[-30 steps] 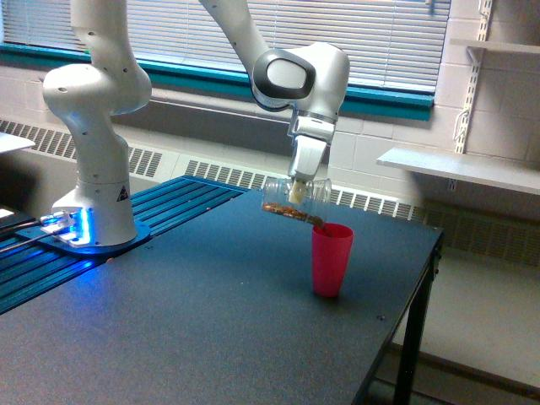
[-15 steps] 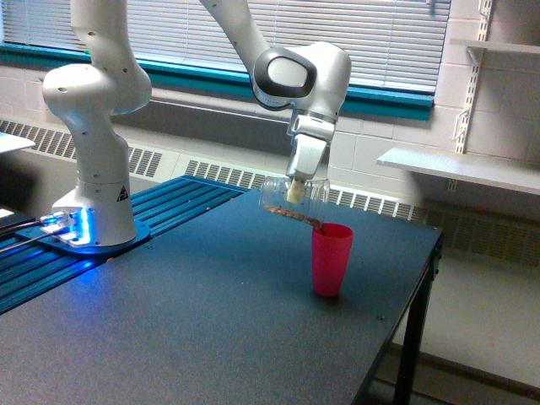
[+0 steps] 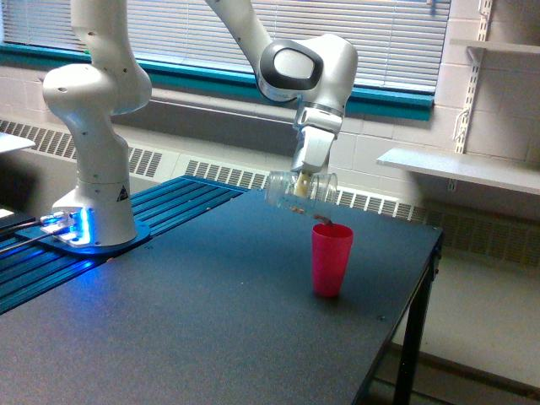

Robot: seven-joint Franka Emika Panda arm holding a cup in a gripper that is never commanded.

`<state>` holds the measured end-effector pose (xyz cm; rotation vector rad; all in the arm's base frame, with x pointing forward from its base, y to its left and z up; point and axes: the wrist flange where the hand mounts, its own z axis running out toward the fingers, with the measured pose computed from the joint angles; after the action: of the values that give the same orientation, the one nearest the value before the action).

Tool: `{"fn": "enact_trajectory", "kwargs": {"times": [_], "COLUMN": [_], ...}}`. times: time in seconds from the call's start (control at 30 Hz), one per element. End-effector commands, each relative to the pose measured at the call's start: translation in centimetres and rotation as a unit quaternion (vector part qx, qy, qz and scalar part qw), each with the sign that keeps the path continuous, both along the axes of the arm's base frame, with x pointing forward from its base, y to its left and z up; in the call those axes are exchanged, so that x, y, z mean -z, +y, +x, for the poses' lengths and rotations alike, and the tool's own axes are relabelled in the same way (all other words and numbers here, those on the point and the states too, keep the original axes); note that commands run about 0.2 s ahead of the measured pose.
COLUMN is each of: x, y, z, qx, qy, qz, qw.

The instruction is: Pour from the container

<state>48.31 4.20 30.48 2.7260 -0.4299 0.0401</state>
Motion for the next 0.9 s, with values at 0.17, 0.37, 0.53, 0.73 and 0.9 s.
{"fn": "enact_trajectory", "kwargs": {"times": [0.17,0.37,0.53,0.73,0.9], "x": [0.7,0.5,0.2,0.1,-0.4], "y": [0.4,0.5,0.7,0.6,0.4], "z": [-0.1,0.0,0.1,-0.2,-0.4], "qx": [-0.014,-0.013,-0.013,-0.013,-0.008], "qy": [0.017,0.011,0.005,0.002,-0.008], "qz": [-0.006,-0.003,0.001,0.000,0.001], "qw": [0.9997,0.9998,0.9999,0.9999,0.9999]}}
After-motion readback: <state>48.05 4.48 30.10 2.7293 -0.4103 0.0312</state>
